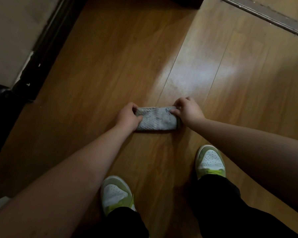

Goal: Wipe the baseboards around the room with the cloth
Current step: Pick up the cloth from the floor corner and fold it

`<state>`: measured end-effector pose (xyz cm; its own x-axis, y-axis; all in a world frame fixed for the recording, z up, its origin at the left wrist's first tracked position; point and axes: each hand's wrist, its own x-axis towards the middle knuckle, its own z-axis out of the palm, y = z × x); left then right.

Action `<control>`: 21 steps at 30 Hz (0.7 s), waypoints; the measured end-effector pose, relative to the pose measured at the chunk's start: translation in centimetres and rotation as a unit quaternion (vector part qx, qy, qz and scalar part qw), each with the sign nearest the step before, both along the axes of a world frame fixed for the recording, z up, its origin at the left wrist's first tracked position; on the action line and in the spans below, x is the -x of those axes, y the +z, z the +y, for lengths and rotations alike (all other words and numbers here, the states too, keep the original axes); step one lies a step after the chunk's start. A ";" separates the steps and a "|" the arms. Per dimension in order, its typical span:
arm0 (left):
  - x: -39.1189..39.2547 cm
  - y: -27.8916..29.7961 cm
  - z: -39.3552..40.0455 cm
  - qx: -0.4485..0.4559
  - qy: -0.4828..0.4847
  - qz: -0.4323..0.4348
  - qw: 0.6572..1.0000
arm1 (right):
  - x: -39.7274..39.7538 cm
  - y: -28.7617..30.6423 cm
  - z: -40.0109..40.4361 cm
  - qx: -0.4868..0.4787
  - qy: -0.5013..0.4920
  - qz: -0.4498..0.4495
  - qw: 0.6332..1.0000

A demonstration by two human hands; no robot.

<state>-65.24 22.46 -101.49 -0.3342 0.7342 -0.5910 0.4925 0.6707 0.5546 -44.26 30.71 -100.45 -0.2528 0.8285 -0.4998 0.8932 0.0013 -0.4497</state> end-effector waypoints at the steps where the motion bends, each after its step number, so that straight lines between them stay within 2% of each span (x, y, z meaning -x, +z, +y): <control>1: -0.1 0.0 -0.1 0.002 0.009 -0.006 1.000 | -0.1 0.0 0.0 0.024 0.007 0.014 1.000; 3: -0.1 0.1 -0.4 0.011 0.026 -0.029 0.999 | -0.3 0.5 0.1 0.080 0.038 0.035 0.995; 5: 0.0 0.0 -0.7 0.037 0.011 -0.045 0.998 | -0.3 1.0 0.1 0.113 0.088 0.009 0.990; 7: 0.2 0.1 -0.9 0.055 -0.022 -0.053 0.997 | -0.2 1.5 0.1 0.109 0.150 -0.047 0.982; 9: 0.4 0.5 -1.0 0.036 -0.037 -0.060 0.997 | -0.2 1.9 0.0 0.079 0.181 -0.056 0.979; 13: 1.8 2.0 -0.7 -0.106 -0.058 -0.020 0.993 | -1.2 3.4 -0.3 -0.056 0.128 0.070 0.988; 15: 2.3 2.8 -0.5 -0.186 -0.092 0.001 0.978 | -1.9 4.0 -0.5 -0.150 0.148 0.092 0.973; 17: 2.4 3.2 -0.7 -0.255 -0.162 0.058 0.952 | -2.6 3.8 -1.1 -0.222 0.198 0.086 0.951; 19: 2.1 3.2 -1.5 -0.290 -0.236 0.114 0.920 | -3.3 3.2 -2.1 -0.230 0.234 0.068 0.942; 21: 1.7 2.9 -2.8 -0.283 -0.295 0.134 0.903 | -4.0 2.5 -3.3 -0.186 0.260 0.037 0.947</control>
<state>-66.94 19.67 -98.64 0.1379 0.9902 -0.0210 0.8385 -0.1054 0.5347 -40.28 27.37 -97.90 -0.6972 0.6980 -0.1635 0.6951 0.6024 -0.3924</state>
